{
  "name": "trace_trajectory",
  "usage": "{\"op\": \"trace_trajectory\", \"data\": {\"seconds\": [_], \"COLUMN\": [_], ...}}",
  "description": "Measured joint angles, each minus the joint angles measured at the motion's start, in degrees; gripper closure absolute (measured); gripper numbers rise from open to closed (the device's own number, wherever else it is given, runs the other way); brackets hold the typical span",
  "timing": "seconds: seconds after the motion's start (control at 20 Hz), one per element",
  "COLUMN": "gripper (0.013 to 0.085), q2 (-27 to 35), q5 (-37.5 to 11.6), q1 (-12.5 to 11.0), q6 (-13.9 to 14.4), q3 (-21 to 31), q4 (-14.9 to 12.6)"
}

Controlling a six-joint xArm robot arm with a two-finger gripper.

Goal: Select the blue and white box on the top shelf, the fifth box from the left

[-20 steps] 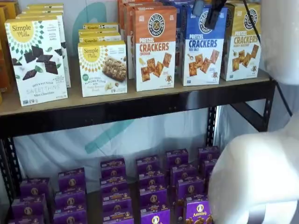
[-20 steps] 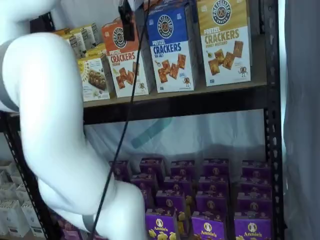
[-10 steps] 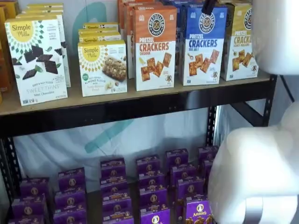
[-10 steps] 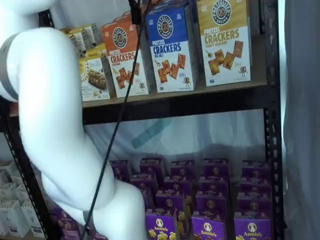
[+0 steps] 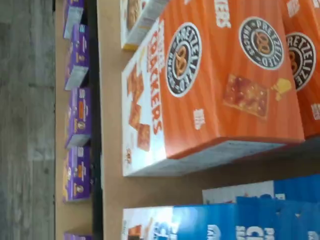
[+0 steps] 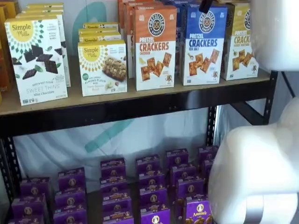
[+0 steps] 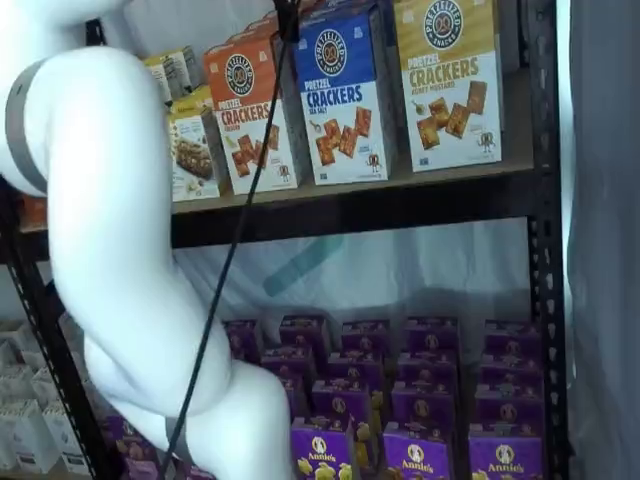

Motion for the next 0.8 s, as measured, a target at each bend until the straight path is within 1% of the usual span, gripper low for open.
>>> {"op": "trace_trajectory", "data": {"seconds": [0.2,0.4,0.55,0.8], "gripper": [0.0130,0.0130,0.0130,0.0130], "q2": [2.8,6.6,9.5,11.4], "q5": [0.3,3.6,6.4,6.6], "q1": [0.8,0.9,1.1,0.9], "q6": [-0.1,-0.1,-0.1,-0.5], "q3": [-2.2,-6.6,-10.3,-12.3], "q4": [-1.8,-2.7,-4.0,-4.6]}}
